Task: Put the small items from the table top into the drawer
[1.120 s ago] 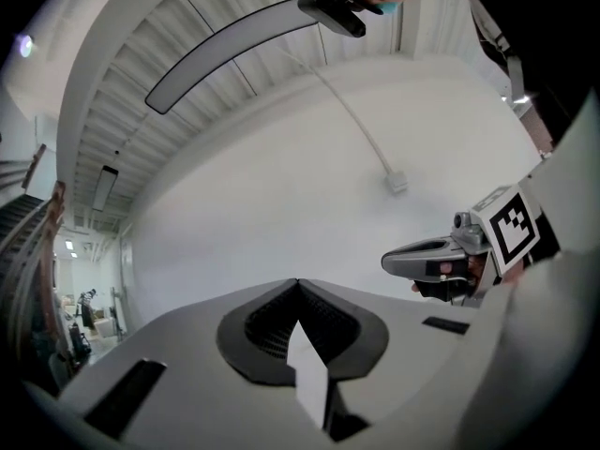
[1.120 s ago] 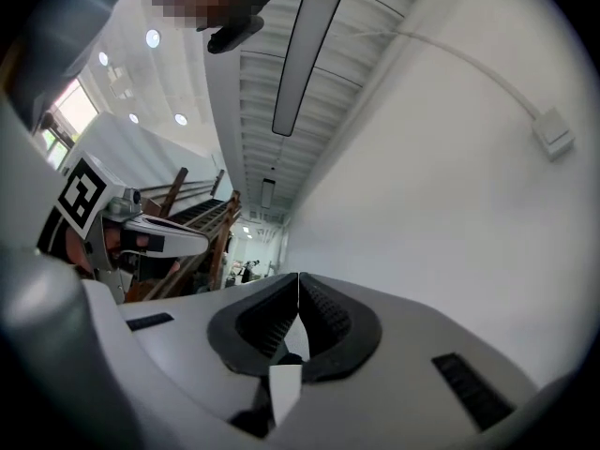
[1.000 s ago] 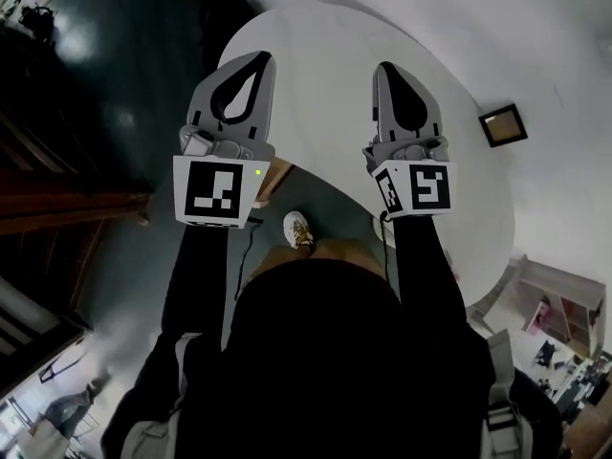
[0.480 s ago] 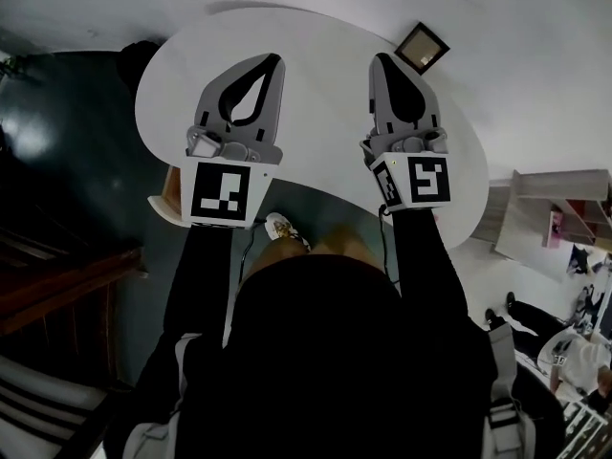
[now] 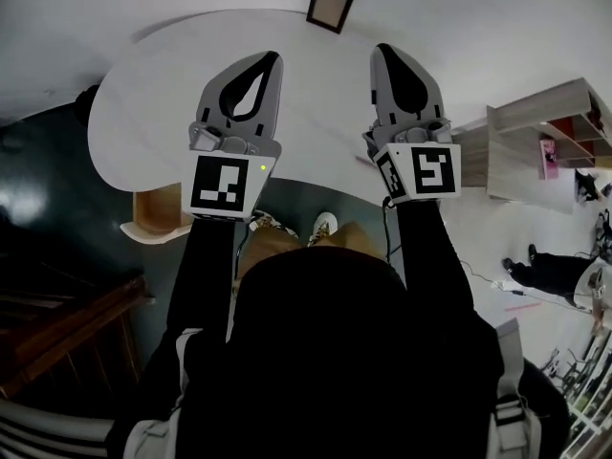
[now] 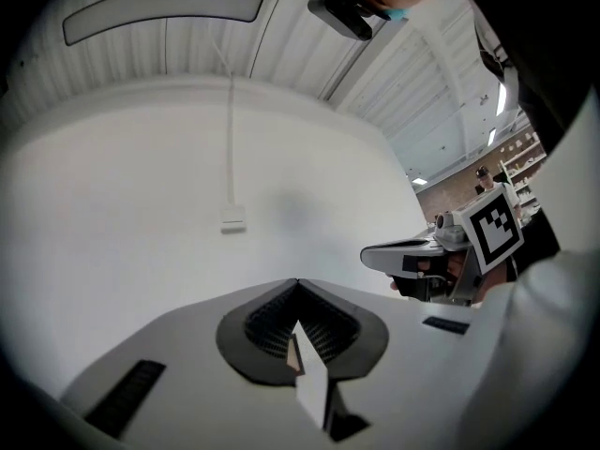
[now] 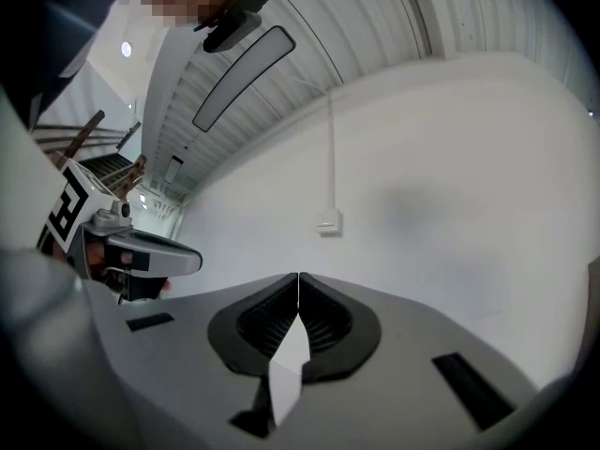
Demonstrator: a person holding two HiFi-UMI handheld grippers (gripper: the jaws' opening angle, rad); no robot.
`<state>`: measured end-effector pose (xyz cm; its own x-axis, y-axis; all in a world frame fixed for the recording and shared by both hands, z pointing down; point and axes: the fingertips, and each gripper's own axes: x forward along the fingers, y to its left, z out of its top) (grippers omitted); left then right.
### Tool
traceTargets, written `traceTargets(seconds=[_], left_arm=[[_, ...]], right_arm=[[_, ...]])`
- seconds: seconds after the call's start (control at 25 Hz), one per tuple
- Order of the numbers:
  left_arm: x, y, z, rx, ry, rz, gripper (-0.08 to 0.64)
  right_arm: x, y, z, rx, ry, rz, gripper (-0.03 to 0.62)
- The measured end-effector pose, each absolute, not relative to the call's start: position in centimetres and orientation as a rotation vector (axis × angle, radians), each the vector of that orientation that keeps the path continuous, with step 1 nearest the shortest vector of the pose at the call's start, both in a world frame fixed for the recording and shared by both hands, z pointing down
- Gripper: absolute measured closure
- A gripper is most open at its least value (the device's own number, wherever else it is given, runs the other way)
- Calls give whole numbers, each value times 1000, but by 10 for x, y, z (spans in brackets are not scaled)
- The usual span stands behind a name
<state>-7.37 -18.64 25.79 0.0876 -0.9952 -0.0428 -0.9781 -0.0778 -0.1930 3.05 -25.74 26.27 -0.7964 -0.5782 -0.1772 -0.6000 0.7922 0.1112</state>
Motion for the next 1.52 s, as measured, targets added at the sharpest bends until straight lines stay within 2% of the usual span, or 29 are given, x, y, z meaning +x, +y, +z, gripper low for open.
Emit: traceTargets(seconds=[0.6,0.92,1.16,1.28,1.52], left_arm=[[90,-262,274,-2495,1616,-110,545],[142,-268,290,-2633,1388,-139,545],[171,-250,374,-2800,967,-626,537],[186,-232,425,-2820,724,-900,454],[200,-194,532,-2777,241,-1367,420]], right_arm=[[209,-295,276,-1400,2681,248,565],[245,-298,283,-1507,2639,245,565],[244,-297,287,-1514,2645,236,565],[242,-296,288,-1507,2656,234,565],[254,-300,294,-1528,2650,206,565]])
